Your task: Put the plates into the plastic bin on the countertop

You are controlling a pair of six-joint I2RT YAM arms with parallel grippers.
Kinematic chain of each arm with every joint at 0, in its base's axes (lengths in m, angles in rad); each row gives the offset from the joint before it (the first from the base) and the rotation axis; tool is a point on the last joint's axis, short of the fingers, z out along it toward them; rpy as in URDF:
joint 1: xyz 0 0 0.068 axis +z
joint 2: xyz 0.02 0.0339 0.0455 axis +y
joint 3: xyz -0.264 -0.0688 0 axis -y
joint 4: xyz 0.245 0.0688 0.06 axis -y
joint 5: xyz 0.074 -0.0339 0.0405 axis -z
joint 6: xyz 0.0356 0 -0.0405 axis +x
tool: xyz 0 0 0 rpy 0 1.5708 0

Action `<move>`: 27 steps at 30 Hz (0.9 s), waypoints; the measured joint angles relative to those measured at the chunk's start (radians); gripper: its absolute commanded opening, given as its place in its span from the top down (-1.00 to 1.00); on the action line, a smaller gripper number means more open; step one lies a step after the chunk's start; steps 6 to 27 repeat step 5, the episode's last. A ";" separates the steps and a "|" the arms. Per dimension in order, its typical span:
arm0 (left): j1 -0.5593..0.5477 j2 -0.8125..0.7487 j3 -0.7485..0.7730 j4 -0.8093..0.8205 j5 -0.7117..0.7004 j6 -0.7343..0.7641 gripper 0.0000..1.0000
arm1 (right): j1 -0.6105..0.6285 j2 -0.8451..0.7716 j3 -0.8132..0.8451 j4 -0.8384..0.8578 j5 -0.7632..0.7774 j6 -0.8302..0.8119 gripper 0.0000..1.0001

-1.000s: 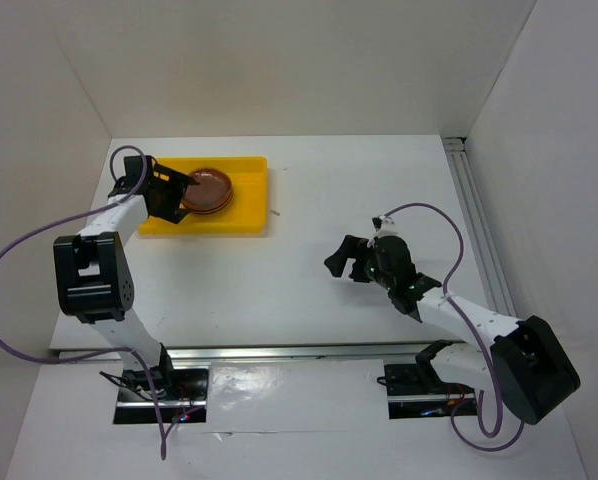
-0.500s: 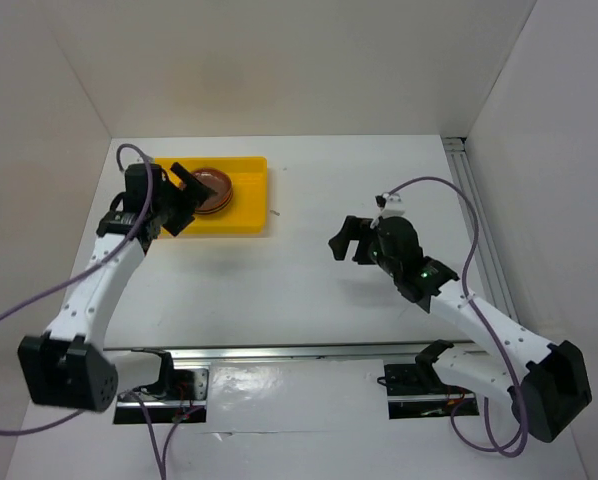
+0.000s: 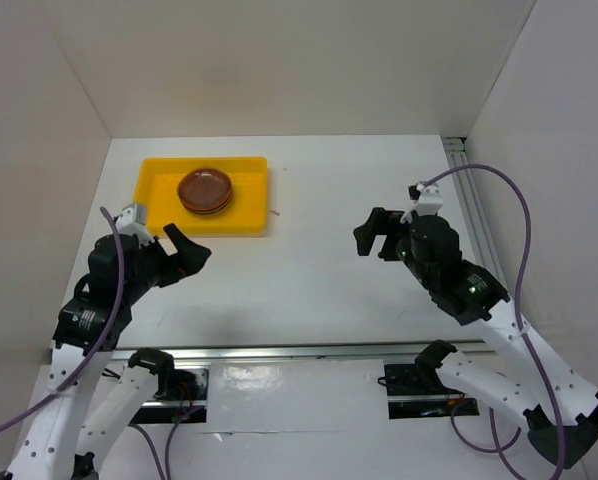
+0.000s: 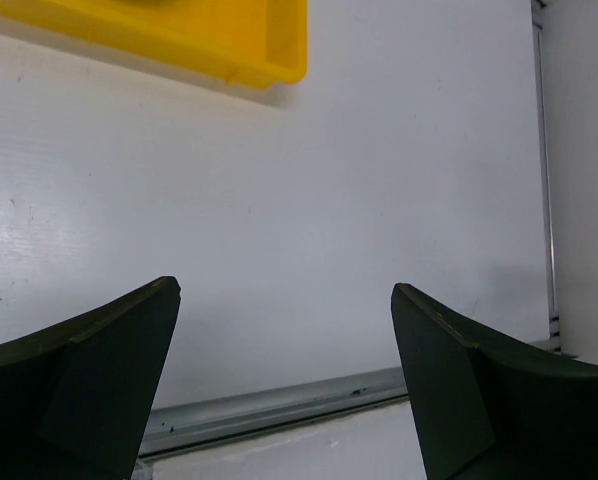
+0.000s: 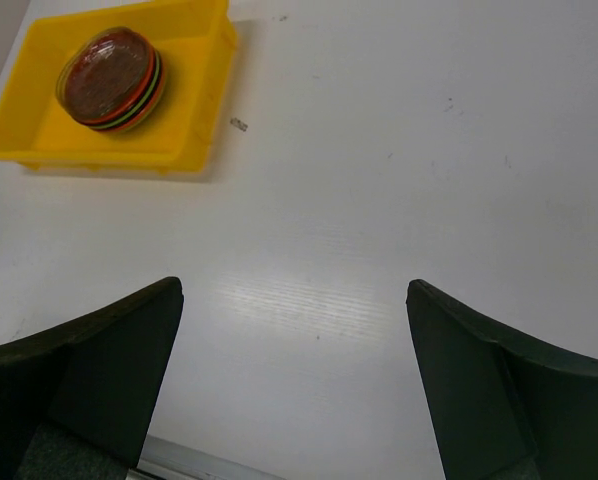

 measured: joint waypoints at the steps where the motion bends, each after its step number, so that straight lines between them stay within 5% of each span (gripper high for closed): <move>1: 0.000 -0.020 -0.016 -0.005 0.015 0.006 -1.00 | 0.000 -0.019 0.000 -0.016 0.010 0.001 -1.00; 27: 0.000 -0.076 -0.058 -0.029 0.060 0.034 -1.00 | 0.001 -0.082 0.000 -0.058 0.058 0.008 -1.00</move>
